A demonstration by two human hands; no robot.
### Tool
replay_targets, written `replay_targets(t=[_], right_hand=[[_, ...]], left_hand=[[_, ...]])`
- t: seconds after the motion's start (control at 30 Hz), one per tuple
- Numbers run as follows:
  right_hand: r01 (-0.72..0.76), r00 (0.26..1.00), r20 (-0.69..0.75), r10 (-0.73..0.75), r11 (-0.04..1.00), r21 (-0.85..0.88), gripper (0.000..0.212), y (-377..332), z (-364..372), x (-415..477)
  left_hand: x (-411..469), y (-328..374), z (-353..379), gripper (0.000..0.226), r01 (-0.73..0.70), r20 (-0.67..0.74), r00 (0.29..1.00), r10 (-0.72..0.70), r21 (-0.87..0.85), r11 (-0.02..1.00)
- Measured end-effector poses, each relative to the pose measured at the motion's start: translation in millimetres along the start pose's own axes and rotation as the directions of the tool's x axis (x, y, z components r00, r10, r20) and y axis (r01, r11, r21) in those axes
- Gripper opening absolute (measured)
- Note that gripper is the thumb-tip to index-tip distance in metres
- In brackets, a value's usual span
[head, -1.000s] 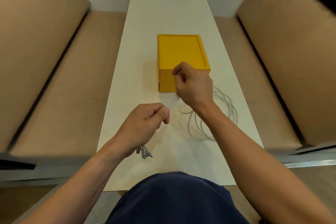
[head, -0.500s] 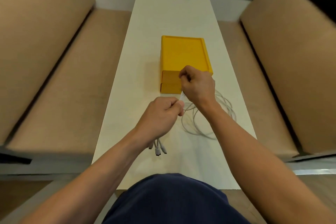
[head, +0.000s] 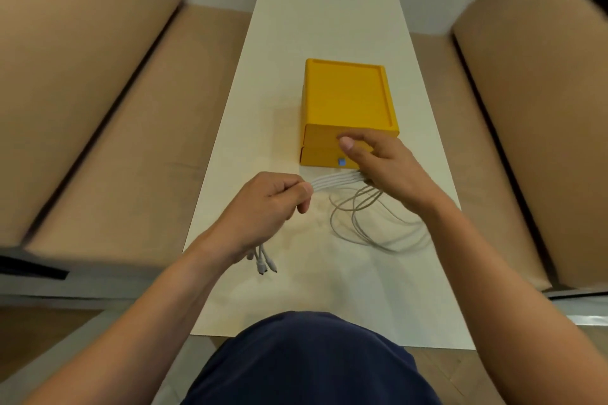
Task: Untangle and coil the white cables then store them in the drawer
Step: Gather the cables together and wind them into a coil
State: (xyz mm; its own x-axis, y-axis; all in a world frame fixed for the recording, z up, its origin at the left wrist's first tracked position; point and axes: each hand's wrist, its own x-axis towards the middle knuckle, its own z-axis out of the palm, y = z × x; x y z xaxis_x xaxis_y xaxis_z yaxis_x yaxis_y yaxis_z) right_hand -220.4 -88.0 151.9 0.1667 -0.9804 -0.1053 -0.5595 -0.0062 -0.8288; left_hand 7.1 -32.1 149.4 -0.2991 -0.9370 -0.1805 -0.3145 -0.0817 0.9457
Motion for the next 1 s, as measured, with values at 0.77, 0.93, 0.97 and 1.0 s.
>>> replay_targets(t=[0.77,0.93,0.97,1.0], right_hand=[[0.212,0.948,0.269,-0.168,0.966,-0.144,0.023,-16,3,-24],[0.220,0.952,0.255,-0.167,0.956,-0.195,0.023,-16,8,-19],[0.224,0.952,0.254,-0.171,0.955,-0.197,0.023,-16,8,-18],[0.230,0.951,0.252,-0.178,0.953,-0.196,0.023,-17,7,-18]], left_hand=[[28,-16,-66,0.052,0.167,0.486,0.861,-0.150,0.009,0.986],[34,0,-53,0.037,0.064,0.447,0.882,-0.148,0.197,0.978],[35,2,-50,0.033,0.035,0.432,0.895,-0.109,0.176,0.984],[36,4,-48,0.031,0.018,0.407,0.910,-0.080,0.154,0.988]])
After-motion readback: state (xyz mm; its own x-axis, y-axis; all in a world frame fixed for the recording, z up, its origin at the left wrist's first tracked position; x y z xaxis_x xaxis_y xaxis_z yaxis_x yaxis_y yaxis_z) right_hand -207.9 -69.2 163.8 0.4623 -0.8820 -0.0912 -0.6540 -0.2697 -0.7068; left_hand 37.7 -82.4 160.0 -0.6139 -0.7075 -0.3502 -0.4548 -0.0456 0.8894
